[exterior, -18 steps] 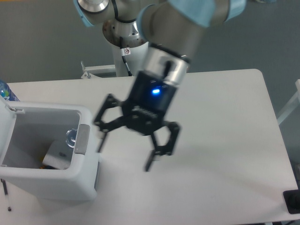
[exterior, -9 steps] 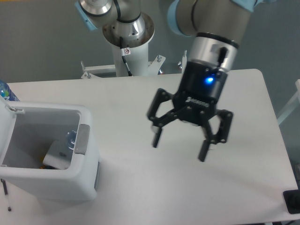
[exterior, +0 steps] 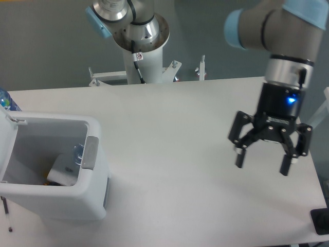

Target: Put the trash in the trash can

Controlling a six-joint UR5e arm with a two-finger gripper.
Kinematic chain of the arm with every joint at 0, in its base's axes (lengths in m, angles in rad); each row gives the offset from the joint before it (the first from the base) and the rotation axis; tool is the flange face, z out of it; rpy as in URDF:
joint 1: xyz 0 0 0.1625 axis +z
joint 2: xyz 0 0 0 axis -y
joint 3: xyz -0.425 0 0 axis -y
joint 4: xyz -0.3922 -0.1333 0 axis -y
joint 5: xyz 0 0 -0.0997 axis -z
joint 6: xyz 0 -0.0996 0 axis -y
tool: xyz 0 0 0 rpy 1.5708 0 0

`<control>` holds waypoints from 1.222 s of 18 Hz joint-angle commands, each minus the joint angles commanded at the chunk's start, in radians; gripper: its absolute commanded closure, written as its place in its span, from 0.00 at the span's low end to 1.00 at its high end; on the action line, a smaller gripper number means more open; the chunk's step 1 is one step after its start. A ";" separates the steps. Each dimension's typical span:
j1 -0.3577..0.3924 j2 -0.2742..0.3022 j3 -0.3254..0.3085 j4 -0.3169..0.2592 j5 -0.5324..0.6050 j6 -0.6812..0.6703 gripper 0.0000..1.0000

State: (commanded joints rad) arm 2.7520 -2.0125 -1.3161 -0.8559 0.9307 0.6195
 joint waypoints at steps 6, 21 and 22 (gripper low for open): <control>-0.017 -0.006 0.002 -0.152 0.204 0.291 0.00; -0.045 0.024 -0.087 -0.377 0.614 0.899 0.00; -0.041 0.021 -0.074 -0.399 0.622 0.937 0.00</control>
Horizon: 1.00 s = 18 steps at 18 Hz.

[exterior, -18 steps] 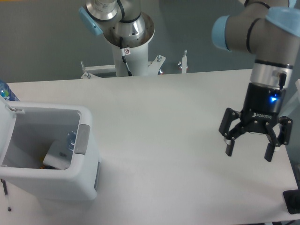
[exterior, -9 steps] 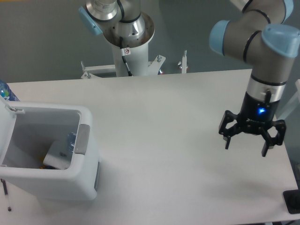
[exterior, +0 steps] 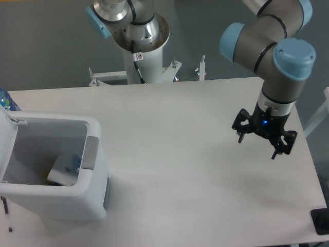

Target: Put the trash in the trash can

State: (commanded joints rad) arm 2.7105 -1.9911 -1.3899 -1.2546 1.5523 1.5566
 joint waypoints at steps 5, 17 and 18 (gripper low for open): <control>-0.006 -0.011 0.006 -0.023 0.049 0.019 0.00; -0.015 -0.034 -0.011 0.047 0.040 0.020 0.00; -0.015 -0.034 -0.014 0.049 0.040 0.020 0.00</control>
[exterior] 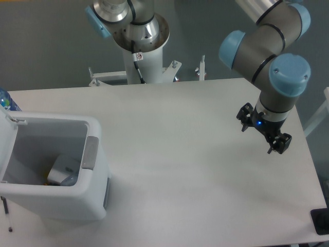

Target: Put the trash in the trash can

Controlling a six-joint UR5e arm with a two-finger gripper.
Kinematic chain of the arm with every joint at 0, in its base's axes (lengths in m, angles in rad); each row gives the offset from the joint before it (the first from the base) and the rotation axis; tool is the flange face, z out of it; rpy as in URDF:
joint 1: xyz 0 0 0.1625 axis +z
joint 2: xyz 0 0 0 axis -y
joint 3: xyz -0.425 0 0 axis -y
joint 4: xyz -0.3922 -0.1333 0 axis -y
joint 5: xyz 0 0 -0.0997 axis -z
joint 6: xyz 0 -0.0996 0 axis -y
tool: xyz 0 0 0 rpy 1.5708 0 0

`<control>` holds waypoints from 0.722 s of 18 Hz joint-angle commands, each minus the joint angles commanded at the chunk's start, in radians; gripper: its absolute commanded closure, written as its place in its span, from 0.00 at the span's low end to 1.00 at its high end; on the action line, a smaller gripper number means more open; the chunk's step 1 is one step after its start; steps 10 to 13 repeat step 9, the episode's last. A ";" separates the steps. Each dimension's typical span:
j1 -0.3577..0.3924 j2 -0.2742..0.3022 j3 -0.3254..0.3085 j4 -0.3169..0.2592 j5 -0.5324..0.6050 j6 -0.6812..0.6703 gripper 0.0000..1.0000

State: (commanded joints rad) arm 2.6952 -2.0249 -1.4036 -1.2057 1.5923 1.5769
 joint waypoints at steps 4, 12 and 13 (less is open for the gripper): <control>0.000 0.000 -0.006 0.005 0.002 0.000 0.00; 0.002 0.000 -0.011 0.005 0.003 0.000 0.00; 0.002 0.000 -0.011 0.005 0.003 0.000 0.00</control>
